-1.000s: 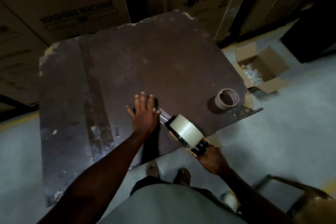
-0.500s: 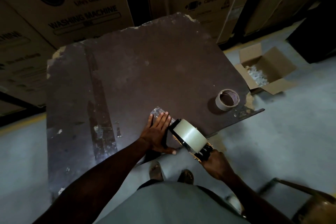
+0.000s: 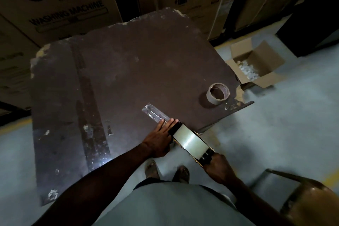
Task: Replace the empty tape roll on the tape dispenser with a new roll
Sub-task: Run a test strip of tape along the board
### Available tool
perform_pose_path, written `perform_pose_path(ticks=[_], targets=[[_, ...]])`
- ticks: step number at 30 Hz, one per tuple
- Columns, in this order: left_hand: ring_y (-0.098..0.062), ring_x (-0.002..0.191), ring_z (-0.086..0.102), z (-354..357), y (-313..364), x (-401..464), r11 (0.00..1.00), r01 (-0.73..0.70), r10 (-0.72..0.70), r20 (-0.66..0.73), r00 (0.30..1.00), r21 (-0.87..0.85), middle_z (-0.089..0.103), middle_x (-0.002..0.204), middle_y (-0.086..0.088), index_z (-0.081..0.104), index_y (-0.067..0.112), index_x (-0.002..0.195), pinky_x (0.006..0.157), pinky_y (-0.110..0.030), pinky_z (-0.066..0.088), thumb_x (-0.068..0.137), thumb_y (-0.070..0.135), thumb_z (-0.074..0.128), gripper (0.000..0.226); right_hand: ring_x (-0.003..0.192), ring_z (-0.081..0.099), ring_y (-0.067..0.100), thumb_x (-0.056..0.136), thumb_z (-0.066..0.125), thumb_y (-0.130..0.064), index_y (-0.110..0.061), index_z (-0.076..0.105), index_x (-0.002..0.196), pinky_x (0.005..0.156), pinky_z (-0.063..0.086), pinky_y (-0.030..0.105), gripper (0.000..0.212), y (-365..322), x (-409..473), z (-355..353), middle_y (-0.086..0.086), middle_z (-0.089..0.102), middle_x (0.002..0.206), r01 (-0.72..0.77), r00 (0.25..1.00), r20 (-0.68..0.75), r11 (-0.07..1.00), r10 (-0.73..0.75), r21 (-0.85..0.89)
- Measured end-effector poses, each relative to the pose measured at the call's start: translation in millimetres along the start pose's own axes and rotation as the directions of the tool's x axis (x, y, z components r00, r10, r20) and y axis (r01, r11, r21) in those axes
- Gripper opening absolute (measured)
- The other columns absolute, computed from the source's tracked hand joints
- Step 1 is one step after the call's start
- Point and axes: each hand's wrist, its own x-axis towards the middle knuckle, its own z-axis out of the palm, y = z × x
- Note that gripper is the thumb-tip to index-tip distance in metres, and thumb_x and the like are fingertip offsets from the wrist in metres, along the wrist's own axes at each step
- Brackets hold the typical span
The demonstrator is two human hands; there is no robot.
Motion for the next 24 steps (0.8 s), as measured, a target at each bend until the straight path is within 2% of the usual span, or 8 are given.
perform_pose_path(ticks=[3, 6, 8, 10, 13, 16, 19, 24], targets=[[-0.035, 0.151, 0.011, -4.3, 2.0, -2.0, 0.998, 0.037, -0.039, -0.029, 0.999, -0.042, 0.012, 0.163, -0.019, 0.038, 0.006, 0.146, 0.118, -0.057, 0.019, 0.076, 0.038, 0.059, 0.080, 0.083, 0.072, 0.032, 0.083, 0.065, -0.038, -0.008, 0.073, 0.092, 0.065, 0.048, 0.030, 0.032, 5.5, -11.1, -3.3, 0.017, 0.075, 0.090, -0.019, 1.000, -0.003, 1.000, 0.019, 0.020], [-0.031, 0.151, 0.010, -5.1, 2.1, -1.2, 0.995, 0.077, -0.079, -0.031, 0.996, -0.060, 0.013, 0.163, -0.015, 0.016, 0.007, 0.154, 0.120, -0.054, 0.017, 0.081, 0.039, 0.055, 0.089, 0.084, 0.073, 0.030, 0.079, 0.045, -0.059, -0.012, 0.073, 0.092, 0.068, 0.054, 0.036, 0.057, 23.1, -17.5, 0.6, 0.014, 0.076, 0.089, 0.058, 0.998, 0.006, 0.998, -0.058, -0.012], [-0.031, 0.151, 0.010, -4.7, 2.1, -0.2, 0.996, 0.070, -0.070, -0.007, 0.998, -0.059, 0.012, 0.163, -0.015, 0.014, 0.007, 0.154, 0.120, -0.054, 0.015, 0.079, 0.039, 0.054, 0.091, 0.085, 0.074, 0.029, 0.082, 0.048, -0.056, -0.012, 0.073, 0.092, 0.068, 0.055, 0.036, 0.052, 33.9, -13.9, 3.8, 0.013, 0.076, 0.089, 0.078, 0.997, 0.008, 0.995, -0.077, -0.061], [-0.031, 0.151, 0.011, -5.2, 0.7, -0.6, 0.997, 0.054, -0.053, 0.013, 0.999, -0.063, 0.013, 0.163, -0.015, 0.014, 0.007, 0.154, 0.120, -0.054, 0.015, 0.077, 0.041, 0.054, 0.093, 0.082, 0.075, 0.025, 0.081, 0.059, -0.046, -0.009, 0.073, 0.091, 0.067, 0.056, 0.034, 0.041, 38.2, -11.2, 6.8, 0.011, 0.077, 0.086, 0.012, 1.000, 0.002, 0.999, -0.012, -0.045], [-0.032, 0.150, 0.014, -8.4, -1.3, -0.5, 0.998, 0.036, -0.035, 0.009, 0.999, -0.058, 0.015, 0.163, -0.016, 0.016, 0.007, 0.154, 0.120, -0.054, 0.016, 0.073, 0.044, 0.054, 0.097, 0.083, 0.074, 0.025, 0.082, 0.058, -0.045, -0.011, 0.073, 0.092, 0.067, 0.056, 0.032, 0.039, 47.6, -3.2, 16.0, 0.009, 0.077, 0.089, -0.002, 1.000, 0.029, 0.997, 0.005, -0.080], [-0.033, 0.150, 0.017, -10.7, -1.3, -1.6, 0.999, 0.014, -0.013, 0.011, 1.000, -0.049, 0.017, 0.162, -0.016, 0.018, 0.006, 0.153, 0.119, -0.054, 0.014, 0.070, 0.046, 0.046, 0.097, 0.086, 0.073, 0.026, 0.078, 0.046, -0.055, -0.016, 0.072, 0.096, 0.067, 0.055, 0.031, 0.050, 69.2, 12.4, 30.0, 0.008, 0.076, 0.094, 0.020, 0.999, 0.053, 0.989, -0.012, -0.146], [-0.033, 0.150, 0.016, -11.5, -4.0, -0.8, 0.999, 0.003, -0.003, 0.014, 1.000, -0.044, 0.017, 0.162, -0.016, 0.018, 0.005, 0.153, 0.118, -0.053, 0.010, 0.071, 0.048, 0.038, 0.095, 0.086, 0.074, 0.022, 0.070, 0.049, -0.058, -0.017, 0.073, 0.096, 0.066, 0.054, 0.026, 0.054, 79.2, 18.4, 36.5, 0.005, 0.077, 0.093, -0.033, 0.998, 0.055, 0.994, 0.039, -0.101], [-0.034, 0.150, 0.014, -13.1, -4.4, -0.9, 0.999, 0.002, 0.000, 0.039, 0.999, -0.049, 0.015, 0.162, -0.016, 0.017, 0.005, 0.154, 0.118, -0.053, 0.007, 0.071, 0.046, 0.036, 0.094, 0.097, 0.071, 0.020, 0.070, 0.033, -0.066, -0.026, 0.071, 0.109, 0.070, 0.045, 0.018, 0.067, 54.0, 7.8, 26.4, 0.001, 0.076, 0.108, 0.012, 0.998, 0.058, 0.992, -0.004, -0.127]])
